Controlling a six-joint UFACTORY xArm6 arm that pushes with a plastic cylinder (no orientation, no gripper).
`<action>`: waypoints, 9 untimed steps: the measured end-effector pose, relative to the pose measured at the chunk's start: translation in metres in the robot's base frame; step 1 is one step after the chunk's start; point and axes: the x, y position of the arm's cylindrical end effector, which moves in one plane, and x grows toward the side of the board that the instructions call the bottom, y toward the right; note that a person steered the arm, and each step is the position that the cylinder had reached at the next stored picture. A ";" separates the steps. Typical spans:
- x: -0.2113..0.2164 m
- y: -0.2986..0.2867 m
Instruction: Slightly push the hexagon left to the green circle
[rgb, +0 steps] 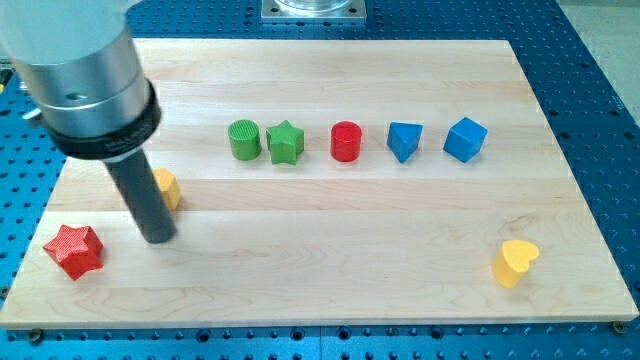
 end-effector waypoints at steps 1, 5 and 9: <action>-0.041 -0.002; -0.084 -0.001; -0.042 -0.031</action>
